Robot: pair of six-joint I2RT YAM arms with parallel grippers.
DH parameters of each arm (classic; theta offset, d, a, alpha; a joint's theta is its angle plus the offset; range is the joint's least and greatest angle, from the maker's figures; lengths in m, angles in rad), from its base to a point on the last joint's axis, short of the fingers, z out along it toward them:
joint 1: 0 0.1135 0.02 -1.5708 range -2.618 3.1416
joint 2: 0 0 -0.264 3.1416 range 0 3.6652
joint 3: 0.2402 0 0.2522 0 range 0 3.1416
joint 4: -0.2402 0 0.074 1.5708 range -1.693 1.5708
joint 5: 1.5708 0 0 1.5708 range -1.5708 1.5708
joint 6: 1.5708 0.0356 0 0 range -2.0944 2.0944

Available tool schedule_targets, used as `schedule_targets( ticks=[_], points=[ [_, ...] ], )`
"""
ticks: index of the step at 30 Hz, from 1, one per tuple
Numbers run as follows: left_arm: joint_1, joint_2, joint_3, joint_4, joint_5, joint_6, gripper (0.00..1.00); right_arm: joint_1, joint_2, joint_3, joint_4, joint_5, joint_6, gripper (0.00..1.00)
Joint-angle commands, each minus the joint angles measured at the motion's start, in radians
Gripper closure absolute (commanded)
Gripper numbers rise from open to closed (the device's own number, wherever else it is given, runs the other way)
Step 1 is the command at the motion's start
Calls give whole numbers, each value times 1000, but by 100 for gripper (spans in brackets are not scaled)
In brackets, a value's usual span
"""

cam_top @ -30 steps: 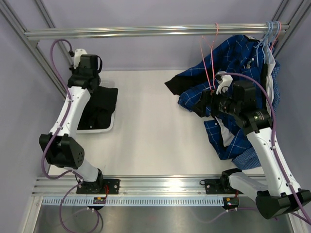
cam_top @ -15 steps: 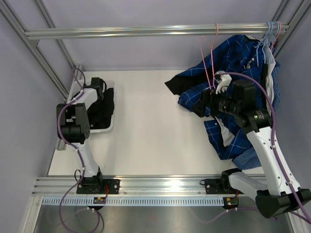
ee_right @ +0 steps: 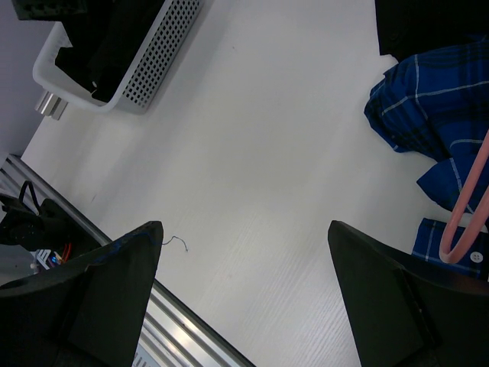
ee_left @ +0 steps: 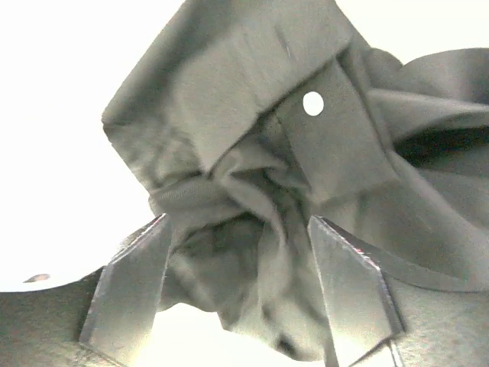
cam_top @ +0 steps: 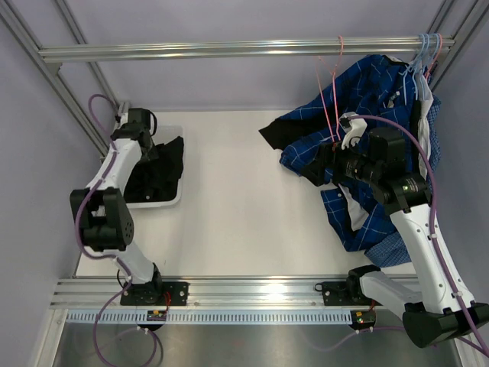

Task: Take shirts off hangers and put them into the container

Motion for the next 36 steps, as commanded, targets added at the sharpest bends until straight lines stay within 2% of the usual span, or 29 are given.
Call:
schedule_targets(
  ticks=[1,5,8,10,13,14,17,18,21,24,26,30,34,36],
  points=[
    [-12,-148,50,-6,34,-29,21,-2,1,28,21,-10,-4,1],
    [-84,-248,51,0,138,-14,19,-2,7,33,22,-10,-1,1],
    [-187,-265,36,36,220,-11,19,-2,13,36,27,-10,2,1],
    [-251,-229,25,63,223,-9,21,-2,18,40,29,-11,3,0],
    [-268,-163,15,68,188,-11,30,-2,13,45,22,-11,5,1],
    [-267,-150,9,73,154,-9,41,-2,9,46,21,-8,5,1],
    [-238,-120,-19,79,79,-5,59,-2,-2,42,7,3,0,0],
    [-212,-116,-28,86,71,-6,71,-2,-5,39,6,6,-1,1],
    [-170,-93,-62,102,70,-5,88,-2,-14,31,1,13,0,0],
    [-139,-58,-97,122,82,-8,95,-2,-17,31,-4,17,3,1],
    [-127,-40,-125,148,88,-20,98,-4,-20,30,-4,21,2,1],
    [-95,108,-147,155,93,-40,100,-2,-17,25,-4,24,6,1],
    [-86,221,-111,122,120,-46,98,-2,-22,28,-5,27,11,0],
    [-84,224,-111,122,122,-43,95,-2,-25,48,-8,32,13,1]
  ],
)
